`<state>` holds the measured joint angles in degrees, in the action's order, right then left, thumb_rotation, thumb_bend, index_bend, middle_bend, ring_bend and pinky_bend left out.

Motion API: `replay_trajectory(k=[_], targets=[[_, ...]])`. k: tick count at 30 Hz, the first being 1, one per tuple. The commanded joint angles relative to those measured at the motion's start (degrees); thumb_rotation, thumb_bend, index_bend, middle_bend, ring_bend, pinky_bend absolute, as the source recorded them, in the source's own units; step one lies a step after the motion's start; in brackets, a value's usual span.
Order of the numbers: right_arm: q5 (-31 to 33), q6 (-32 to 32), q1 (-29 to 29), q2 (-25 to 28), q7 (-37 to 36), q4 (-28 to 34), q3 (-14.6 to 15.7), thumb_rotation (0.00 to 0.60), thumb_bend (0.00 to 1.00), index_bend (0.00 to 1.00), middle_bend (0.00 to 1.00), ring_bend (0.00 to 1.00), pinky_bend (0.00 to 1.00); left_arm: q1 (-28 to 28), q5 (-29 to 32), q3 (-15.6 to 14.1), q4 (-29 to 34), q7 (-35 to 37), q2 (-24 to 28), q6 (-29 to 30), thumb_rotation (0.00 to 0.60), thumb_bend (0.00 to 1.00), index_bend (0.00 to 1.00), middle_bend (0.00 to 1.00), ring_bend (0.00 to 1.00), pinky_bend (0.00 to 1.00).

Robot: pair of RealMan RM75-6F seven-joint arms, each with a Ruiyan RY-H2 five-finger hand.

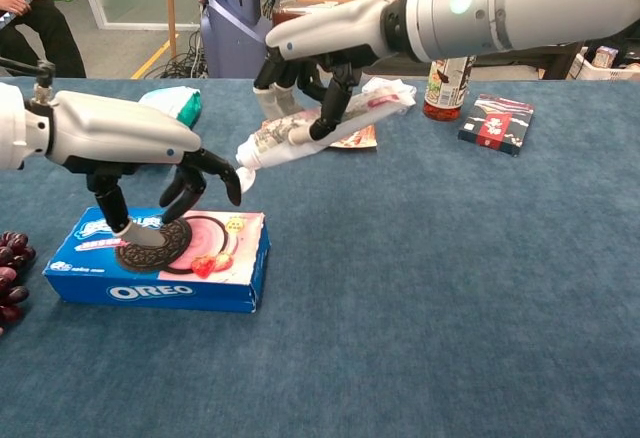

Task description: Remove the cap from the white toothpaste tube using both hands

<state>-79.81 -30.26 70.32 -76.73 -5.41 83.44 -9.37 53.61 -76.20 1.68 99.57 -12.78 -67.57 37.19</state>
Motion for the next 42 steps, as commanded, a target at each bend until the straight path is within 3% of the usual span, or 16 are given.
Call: replay_trajectory(k=[1,15,21,27,36,42], targets=[[-0.5,-0.8,-0.4,0.3,-1.1,0.3,-0.2,0.600,1.00,0.91,0.81,0.74,0.48,0.1,0.0,0.0,0.1,0.0,-0.1,0.1,0.600,0.25,0.13,0.57,0.49,0.15],[-2.5,-5.7,-4.8,0.2,-4.1,-1.4,2.1,0.600,1.00,0.91,0.81,0.74,0.48,-1.5,0.6,-1.1,2.4,-1.6,3.0,2.2,0.600,0.25,0.13,0.57,0.48,0.15],[-4.4,-11.1,-8.9,-3.2,-5.0,-5.7,4.5,0.600,1.00,0.91,0.81,0.73,0.48,-3.1,0.9,-1.7,4.6,-3.3,6.1,4.5,0.600,0.25,0.13,0.56,0.48,0.15],[-5.8,-11.9,-10.8,-6.8,-6.3,-10.6,6.8,0.600,0.99,0.91,0.78,0.71,0.48,-4.0,2.7,-1.5,5.8,-4.1,8.3,5.7,0.600,0.25,0.13,0.56,0.48,0.15],[-7.3,-13.8,-12.1,-12.2,-5.2,-16.5,7.6,0.600,0.74,0.88,0.72,0.64,0.46,-5.0,4.1,-1.1,7.0,-5.0,9.3,7.1,0.600,0.25,0.13,0.56,0.48,0.15],[-7.0,-13.2,-12.6,-14.7,-2.3,-19.2,8.0,0.600,0.57,0.71,0.63,0.59,0.43,-5.7,4.5,-1.1,7.4,-5.4,9.7,7.5,0.600,0.25,0.13,0.56,0.48,0.15]])
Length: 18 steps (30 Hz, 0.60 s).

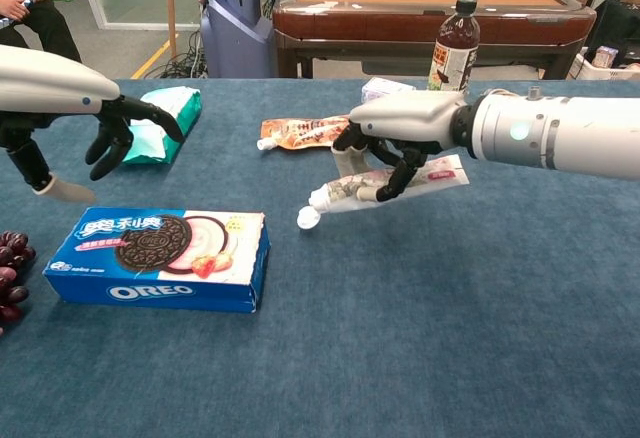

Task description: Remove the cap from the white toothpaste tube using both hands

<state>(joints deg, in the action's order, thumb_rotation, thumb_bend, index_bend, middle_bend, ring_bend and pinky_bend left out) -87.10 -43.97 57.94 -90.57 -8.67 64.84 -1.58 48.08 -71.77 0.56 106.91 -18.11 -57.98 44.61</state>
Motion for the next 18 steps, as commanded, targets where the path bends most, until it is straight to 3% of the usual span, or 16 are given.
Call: replay_trajectory(k=[1,3,5,9,11,13,18], targets=[[0.4,0.7,-0.3,-1.0,1.2,-0.8,0.1,0.600,0.55,0.70,0.62,0.58,0.42,-0.2,0.1,0.0,0.1,-0.1,0.1,0.1,0.600,0.25,0.13,0.56,0.48,0.15],[0.4,0.4,-0.5,-1.3,2.1,-1.3,0.0,0.600,0.53,0.68,0.59,0.57,0.42,-0.3,0.1,0.0,0.1,-0.1,0.2,0.1,0.600,0.25,0.13,0.56,0.48,0.15],[0.8,0.3,-0.7,-1.3,2.5,-1.3,-0.3,0.600,0.50,0.59,0.53,0.53,0.41,-0.5,0.1,0.0,0.2,-0.1,0.3,0.2,0.600,0.25,0.13,0.56,0.48,0.15],[1.4,1.0,-0.8,0.2,4.5,-0.1,-0.5,0.600,0.42,0.33,0.40,0.43,0.38,-0.8,0.1,0.2,0.2,0.2,0.5,0.5,0.600,0.25,0.13,0.56,0.48,0.15],[2.1,1.2,-1.1,1.0,5.6,1.0,-0.7,0.600,0.36,0.11,0.31,0.37,0.35,-1.0,0.0,0.3,0.0,0.5,0.5,0.7,0.600,0.25,0.13,0.56,0.48,0.15],[2.7,0.7,-1.5,1.6,6.1,2.0,-1.2,0.600,0.34,0.02,0.27,0.35,0.34,-1.2,-0.1,0.4,-0.2,0.8,0.3,0.8,0.600,0.25,0.13,0.56,0.48,0.15],[4.4,-1.6,-2.8,5.2,8.3,5.3,-3.0,0.600,0.32,0.00,0.23,0.32,0.33,-1.8,-0.1,0.8,-0.6,1.6,0.2,1.5,0.600,0.25,0.13,0.56,0.48,0.15]])
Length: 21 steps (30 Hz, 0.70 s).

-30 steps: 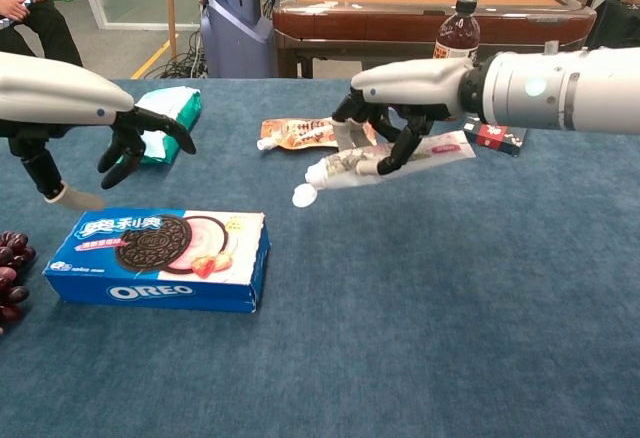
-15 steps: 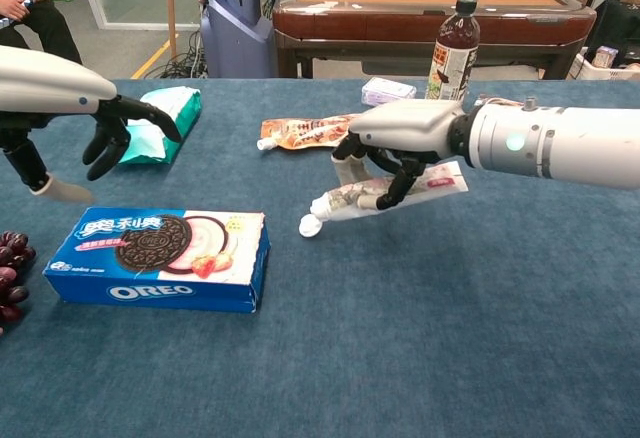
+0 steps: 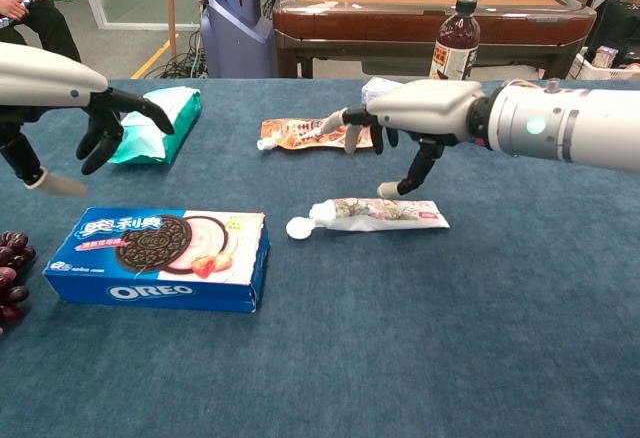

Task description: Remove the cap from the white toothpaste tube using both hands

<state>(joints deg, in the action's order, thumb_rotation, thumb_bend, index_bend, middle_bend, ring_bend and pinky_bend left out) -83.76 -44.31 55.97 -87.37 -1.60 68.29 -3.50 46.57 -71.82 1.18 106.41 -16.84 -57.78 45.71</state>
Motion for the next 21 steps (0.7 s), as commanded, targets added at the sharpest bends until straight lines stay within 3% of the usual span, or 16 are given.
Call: replay_trajectory(k=[1,11,21], targets=[[1.3,-1.9,-1.2,3.0,1.7,2.6,-1.3,0.600,0.32,0.00,0.22,0.32,0.33,-0.5,0.0,0.3,-0.2,0.5,0.1,0.7,0.600,0.25,0.13,0.56,0.48,0.15],[7.8,-9.1,-9.2,16.3,7.0,13.6,-2.9,0.600,0.27,0.00,0.23,0.31,0.33,-6.2,3.6,1.7,-3.4,4.5,0.5,8.7,0.600,0.25,0.13,0.50,0.44,0.15],[13.8,-19.4,-21.9,24.4,10.6,21.2,0.0,0.600,0.23,0.09,0.28,0.31,0.33,-16.1,4.8,0.8,-9.8,4.3,-3.1,22.3,0.600,0.25,0.13,0.40,0.40,0.15]])
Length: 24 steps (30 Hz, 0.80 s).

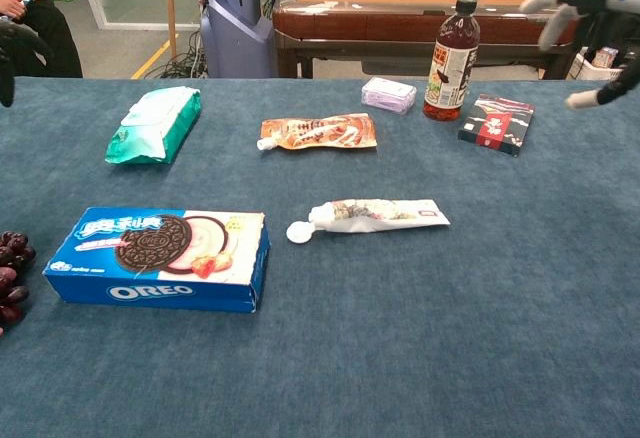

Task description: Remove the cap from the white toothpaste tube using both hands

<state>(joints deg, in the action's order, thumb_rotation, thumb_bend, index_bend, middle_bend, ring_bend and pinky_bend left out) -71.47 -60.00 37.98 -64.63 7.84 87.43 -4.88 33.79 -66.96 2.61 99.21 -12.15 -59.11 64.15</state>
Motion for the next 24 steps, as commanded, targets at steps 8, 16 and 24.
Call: replay_trajectory(k=[8,16,24], targets=[[0.3,-13.3,-13.9,3.3,-0.2,5.6,4.3,0.600,0.23,0.17,0.29,0.30,0.33,-11.5,-2.6,-1.9,-6.9,-1.4,-6.3,15.2,0.600,0.25,0.13,0.36,0.36,0.15],[-2.3,-22.1,-22.1,2.2,-2.0,7.6,5.8,0.600,0.23,0.27,0.37,0.30,0.33,-18.1,-8.4,-3.4,-8.4,-1.1,-9.2,24.4,0.600,0.25,0.16,0.36,0.36,0.15],[-4.3,-26.6,-27.1,2.3,-1.4,9.1,6.2,0.600,0.23,0.31,0.39,0.32,0.33,-22.4,-11.8,-4.6,-6.8,-3.5,-10.3,28.3,0.600,0.25,0.17,0.36,0.36,0.15]])
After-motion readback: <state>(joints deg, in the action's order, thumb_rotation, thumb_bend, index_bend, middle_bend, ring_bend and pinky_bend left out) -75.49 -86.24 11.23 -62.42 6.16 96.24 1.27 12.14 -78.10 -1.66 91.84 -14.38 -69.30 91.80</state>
